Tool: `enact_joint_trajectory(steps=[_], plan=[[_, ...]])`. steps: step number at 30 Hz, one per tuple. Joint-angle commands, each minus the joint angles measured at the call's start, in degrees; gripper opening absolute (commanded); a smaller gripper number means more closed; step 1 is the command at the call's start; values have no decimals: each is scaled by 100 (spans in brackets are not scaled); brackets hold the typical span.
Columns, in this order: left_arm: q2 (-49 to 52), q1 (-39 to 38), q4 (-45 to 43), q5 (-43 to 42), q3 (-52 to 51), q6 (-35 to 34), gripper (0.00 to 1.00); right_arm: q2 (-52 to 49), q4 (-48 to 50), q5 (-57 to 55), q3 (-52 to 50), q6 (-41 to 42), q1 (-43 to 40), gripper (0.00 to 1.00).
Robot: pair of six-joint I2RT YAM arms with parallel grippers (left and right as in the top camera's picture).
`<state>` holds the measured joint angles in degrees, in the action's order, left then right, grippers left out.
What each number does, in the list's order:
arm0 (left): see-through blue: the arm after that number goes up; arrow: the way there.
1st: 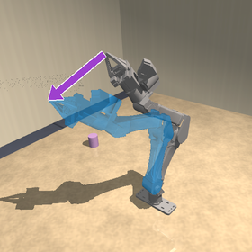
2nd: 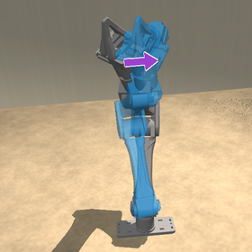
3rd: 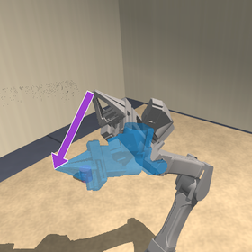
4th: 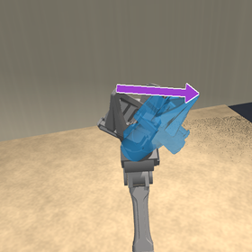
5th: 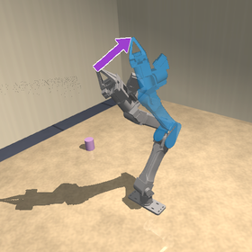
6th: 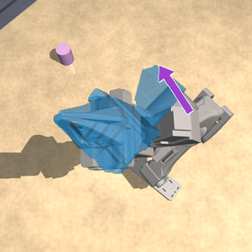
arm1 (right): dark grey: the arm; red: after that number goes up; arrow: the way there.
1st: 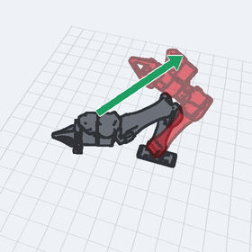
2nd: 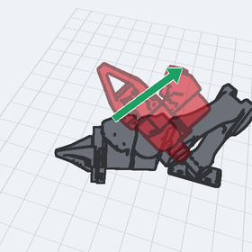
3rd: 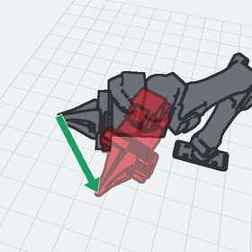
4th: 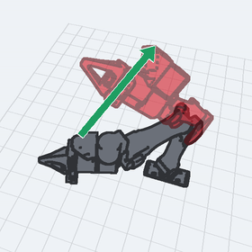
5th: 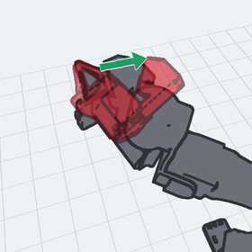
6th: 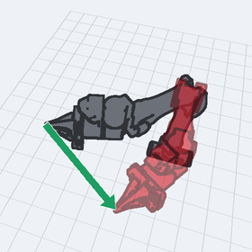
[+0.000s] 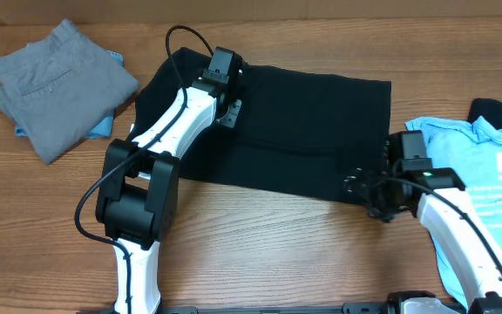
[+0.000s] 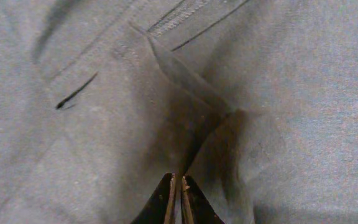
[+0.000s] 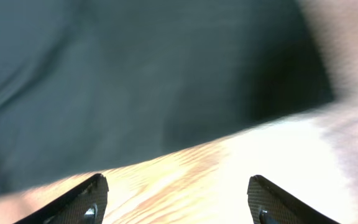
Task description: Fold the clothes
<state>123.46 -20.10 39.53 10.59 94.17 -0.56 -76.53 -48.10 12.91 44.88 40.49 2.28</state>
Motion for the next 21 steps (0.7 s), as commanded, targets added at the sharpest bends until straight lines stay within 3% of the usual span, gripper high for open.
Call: enact_joint_trajectory(steps=[1, 3, 10, 13, 15, 17, 21], plan=[[48, 70, 20, 203, 350, -116, 5, 92, -262, -509, 42, 625, -568, 73], [48, 83, 9, 186, 398, -118, 4, 63, -417, -457, 28, 599, -872, 63], [50, 96, -50, 184, 402, -118, 4, -149, 50, -83, -455, 389, -1023, 60], [50, 96, 68, 175, 402, -116, 6, -286, 376, -85, -706, 452, -1040, 52], [50, 96, 348, 162, 402, -118, 14, -417, 549, -83, -811, 505, -1047, 47], [50, 114, 629, 271, 402, -120, 34, -516, 586, -111, -837, 581, -1047, 42], [50, 343, 1141, 634, 402, -251, 36, -625, 881, -857, -848, 603, -1058, 20]])
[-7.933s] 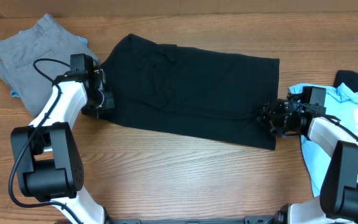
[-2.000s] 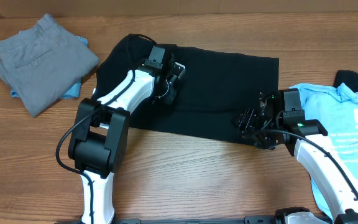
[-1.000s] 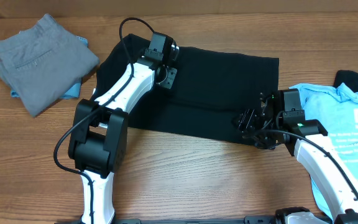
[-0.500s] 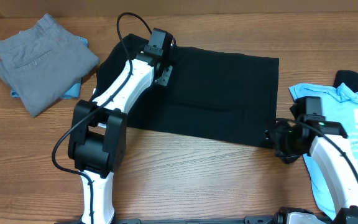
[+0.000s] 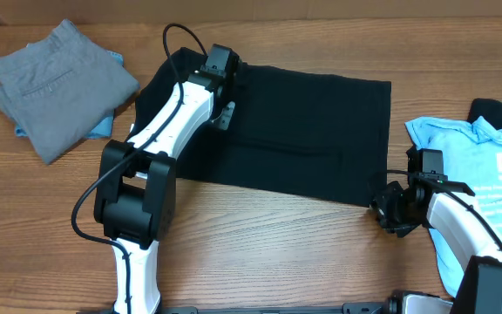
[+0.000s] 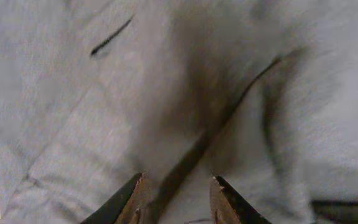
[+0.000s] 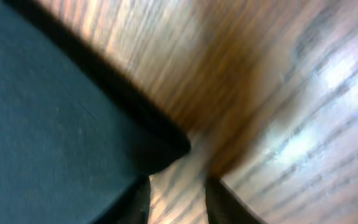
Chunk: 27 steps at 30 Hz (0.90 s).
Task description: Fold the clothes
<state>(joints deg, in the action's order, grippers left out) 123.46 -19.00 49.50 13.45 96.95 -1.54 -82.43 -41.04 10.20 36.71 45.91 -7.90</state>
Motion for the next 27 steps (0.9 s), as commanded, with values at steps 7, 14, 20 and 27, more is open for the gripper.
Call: enact_joint_trajectory(steps=[7, 14, 20, 27], plan=[[50, 859, 647, -17, 125, -494, 34, -35, 315, -623, -31, -284, -118, 40], [50, 1427, 909, -780, 125, -452, 36, -105, 507, -479, -42, -284, -118, 42], [50, 1486, 1075, -1014, 125, -225, 38, -284, 916, -170, -46, -284, -116, 45], [48, 1513, 1307, -986, 129, -225, 35, -284, 697, -490, -44, -282, -153, 12]])
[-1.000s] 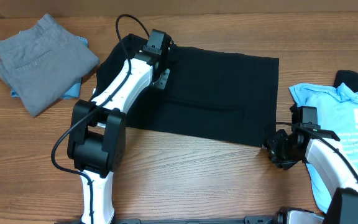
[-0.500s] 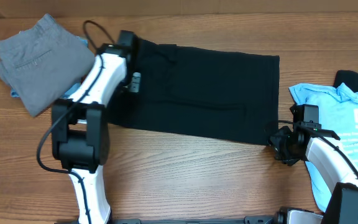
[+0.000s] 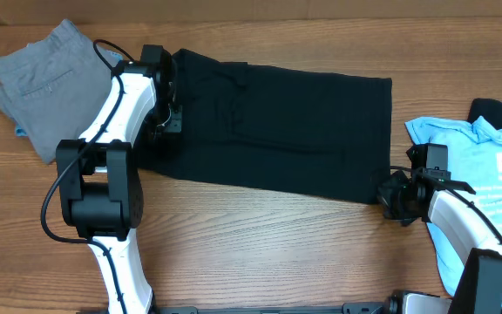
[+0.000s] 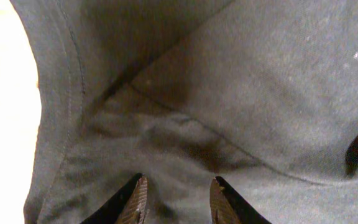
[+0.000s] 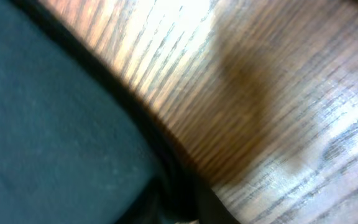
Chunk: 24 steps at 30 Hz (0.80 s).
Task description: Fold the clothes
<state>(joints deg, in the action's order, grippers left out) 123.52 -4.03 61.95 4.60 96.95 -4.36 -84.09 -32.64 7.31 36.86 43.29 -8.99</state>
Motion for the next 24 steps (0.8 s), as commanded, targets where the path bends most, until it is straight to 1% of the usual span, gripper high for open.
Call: enact_joint_trajectory(steps=[1, 2, 5, 7, 9, 11, 12, 13, 18, 19, 20, 23, 24], plan=[[42, 35, 129, -105, 149, 55, 35, -116, -227, -295, -57, -20, -74, 10], [42, 61, 195, -105, 164, 55, 35, -116, -317, -378, -44, -20, -114, 9], [39, 136, 455, -151, 249, 50, 28, -116, -632, -535, 63, -26, -256, 8], [31, 151, 713, -157, 271, 50, 29, -111, -787, -509, 184, -256, -275, 8], [31, 155, 879, -153, 271, 50, 29, -111, -931, -509, 267, -308, -275, 10], [31, 155, 1040, -153, 271, 52, 27, -111, -1025, -507, 310, -308, -275, 16], [24, 155, 1137, -157, 271, 52, 24, -111, -1062, -474, 337, -358, -275, 20], [-2, 155, 1209, -168, 271, 57, 22, -109, -1062, -354, 365, -533, -275, 24], [-479, 192, 1351, -190, 271, 68, 24, 13, -1104, 125, 535, -975, -275, 37], [-625, 212, 1408, -188, 271, 68, 27, 90, -1113, 251, 579, -1049, -275, 40], [-890, 258, 1488, -160, 271, 46, 36, 238, -1154, 385, 638, -1078, -275, 47], [-1226, 415, 1661, -81, 262, -74, 68, 562, -1209, 566, 678, -1080, -275, 57], [-1287, 490, 1749, -72, 251, -127, 71, 647, -1235, 599, 678, -1078, -275, 61]])
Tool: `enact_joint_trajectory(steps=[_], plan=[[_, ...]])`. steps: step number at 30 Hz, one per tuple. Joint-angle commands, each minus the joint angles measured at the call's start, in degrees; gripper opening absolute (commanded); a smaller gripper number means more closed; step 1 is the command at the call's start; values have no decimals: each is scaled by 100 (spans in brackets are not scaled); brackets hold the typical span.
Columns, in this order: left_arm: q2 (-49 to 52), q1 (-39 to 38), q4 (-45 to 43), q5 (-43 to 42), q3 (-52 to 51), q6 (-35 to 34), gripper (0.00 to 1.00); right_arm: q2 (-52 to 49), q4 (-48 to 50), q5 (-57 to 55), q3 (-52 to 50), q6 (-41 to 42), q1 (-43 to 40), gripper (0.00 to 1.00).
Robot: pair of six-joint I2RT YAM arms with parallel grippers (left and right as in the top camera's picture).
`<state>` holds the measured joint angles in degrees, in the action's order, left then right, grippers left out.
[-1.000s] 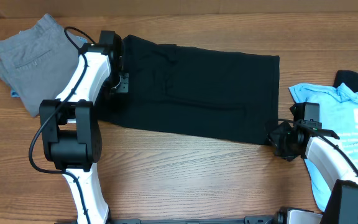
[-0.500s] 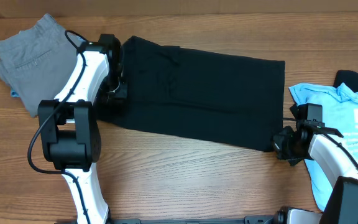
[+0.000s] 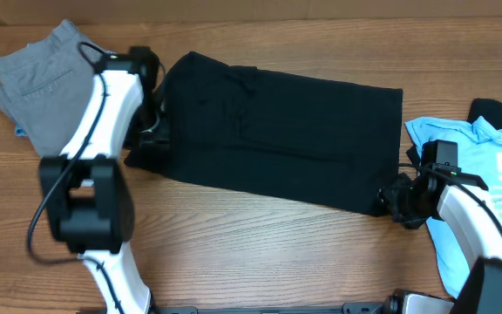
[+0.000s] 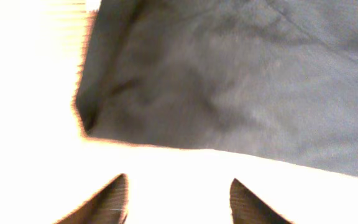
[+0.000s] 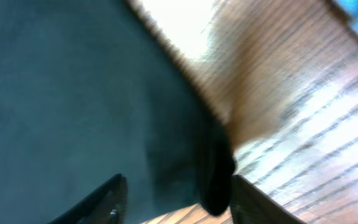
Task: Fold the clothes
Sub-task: 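Straighten the folded T-shirt edges with both grippers at left and right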
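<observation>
A black garment lies spread flat across the middle of the wooden table. My left gripper is at its left edge. In the left wrist view it stands open over bare table, with the cloth's edge just ahead. My right gripper is at the garment's lower right corner. In the right wrist view it is open, with the dark corner of the cloth between its fingers.
Folded grey trousers lie at the back left, beside my left arm. A light blue T-shirt is spread at the right edge, with another black cloth behind it. Bare wood runs along the front.
My left gripper was part open over the garment's left end; now it is wide open just off the left edge. My right gripper has opened wide at the corner. The garment's right edge lies slightly further right.
First my left gripper was shut on a fold at the garment's back, and the right was open at the lower right corner. Then the left was part open and the right narrowed on the corner. Later the left stood further left, the cloth spread wider. Now both are open.
</observation>
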<state>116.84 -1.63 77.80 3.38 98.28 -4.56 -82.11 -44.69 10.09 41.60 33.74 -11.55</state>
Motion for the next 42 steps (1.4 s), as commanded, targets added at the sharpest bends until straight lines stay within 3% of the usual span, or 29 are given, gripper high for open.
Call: enact_joint_trajectory(steps=[1, 8, 18, 23, 25, 28, 29, 32, 37, 42], plan=[[-638, 337, 264, 39, 107, -155, 72, 568, -81, 382, 203, -122, -20, 63], [-638, 782, 254, -365, -638, -216, 56, 807, -369, 415, 203, -125, -20, 70], [-636, 1088, -2037, -638, -2024, -317, 52, 807, -313, 372, 201, -122, -20, 74], [-627, 1088, -2835, -748, -2579, -317, 45, 807, -345, 367, 201, -122, -20, 74], [-627, 1086, -3001, -750, -2789, -319, 36, 807, -348, 367, 201, -122, -20, 74], [-627, 1104, -3014, -693, -2920, -321, 8, 807, -369, 350, 201, -122, -20, 74], [-627, 1117, -2979, -608, -2922, -326, 4, 807, -369, 348, 201, -122, -20, 74], [-627, 1204, -2767, -212, -2920, -557, 4, 804, -415, 190, 184, -120, -20, 73], [-629, 1408, -2468, -107, -2911, -739, 4, 636, -675, 179, 101, -46, -20, 56], [-629, 1674, -1803, 179, -2911, -1196, 4, 310, -570, 203, -179, 323, -20, 47]])
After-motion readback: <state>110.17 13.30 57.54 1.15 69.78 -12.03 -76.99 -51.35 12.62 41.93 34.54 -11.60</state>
